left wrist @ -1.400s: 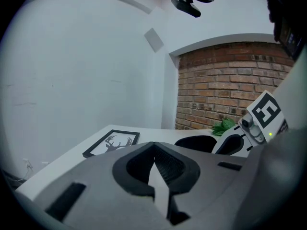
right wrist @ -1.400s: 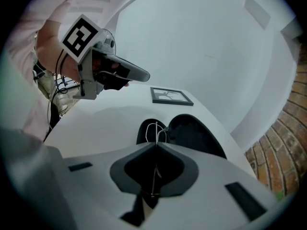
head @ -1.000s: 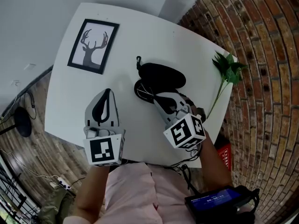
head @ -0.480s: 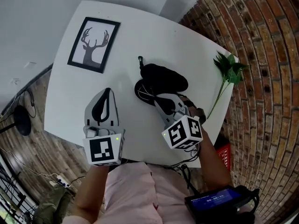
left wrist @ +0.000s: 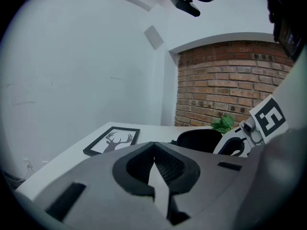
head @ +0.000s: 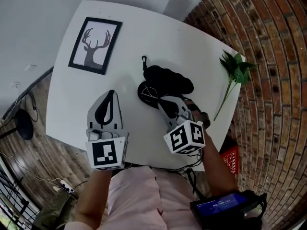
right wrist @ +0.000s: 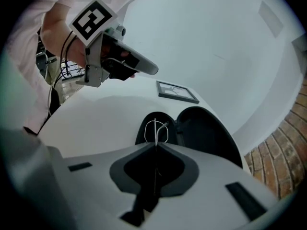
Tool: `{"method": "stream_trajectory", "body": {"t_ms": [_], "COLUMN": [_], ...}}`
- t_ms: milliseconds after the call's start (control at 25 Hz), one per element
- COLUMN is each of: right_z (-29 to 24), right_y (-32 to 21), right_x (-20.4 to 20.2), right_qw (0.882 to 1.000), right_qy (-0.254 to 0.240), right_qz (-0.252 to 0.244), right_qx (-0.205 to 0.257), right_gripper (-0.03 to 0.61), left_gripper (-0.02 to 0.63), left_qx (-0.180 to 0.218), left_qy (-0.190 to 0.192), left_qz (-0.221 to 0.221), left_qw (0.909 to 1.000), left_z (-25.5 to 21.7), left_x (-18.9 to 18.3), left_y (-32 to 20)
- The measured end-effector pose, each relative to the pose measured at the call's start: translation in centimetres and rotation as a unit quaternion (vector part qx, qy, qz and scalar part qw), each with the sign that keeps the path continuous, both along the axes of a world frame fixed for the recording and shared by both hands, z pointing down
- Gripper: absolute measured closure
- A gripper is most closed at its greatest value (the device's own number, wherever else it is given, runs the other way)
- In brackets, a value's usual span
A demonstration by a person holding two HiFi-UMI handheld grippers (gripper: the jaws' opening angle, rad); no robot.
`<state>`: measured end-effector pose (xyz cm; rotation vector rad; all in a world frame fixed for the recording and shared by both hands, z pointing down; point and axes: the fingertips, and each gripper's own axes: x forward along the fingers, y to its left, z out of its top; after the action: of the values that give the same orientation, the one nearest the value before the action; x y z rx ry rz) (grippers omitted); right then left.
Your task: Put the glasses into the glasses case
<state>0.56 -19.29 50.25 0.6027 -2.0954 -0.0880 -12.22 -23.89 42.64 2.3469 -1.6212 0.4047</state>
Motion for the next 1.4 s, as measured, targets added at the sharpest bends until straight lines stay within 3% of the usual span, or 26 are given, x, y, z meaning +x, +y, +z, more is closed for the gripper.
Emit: {"method": "stream_trajectory", "body": {"t_ms": [280,560,920,1400], "right_z": [0.0,-0.1,-1.4,-2.7], "right_y": [0.1,-0.1,-0.6,-1.1], "right_x": [-0.1,0.3,0.8,1.6], "right_qw": [1.000,0.999,0.998,0.996], "right_qy": [-0.002,-0.001,-0.028,-0.039], "right_qz": [0.005,0.023,0.052,0.066], "right_qx": [0.000,0.045,0.027,0.047], "right_gripper": [0.563,0.543,0.514,0.515], "left_gripper": [0.614,0.614,0.614,0.614], "left_qx": [0.003,0.001,-0.001,0.007], "left_qy": [-0.006,-0.011,-0.008,-0.015], "left_qz": [0.010,0.015,0.018,0.024], "left_qw": [0.9999,0.9998,0.9998,0.9996], "left_z": [0.2,0.4,0.1,0.0], "left_x": [0.4,0.7,1.3,1.5], "left_y": [-0.1,0.0,0.1,-0.1]}}
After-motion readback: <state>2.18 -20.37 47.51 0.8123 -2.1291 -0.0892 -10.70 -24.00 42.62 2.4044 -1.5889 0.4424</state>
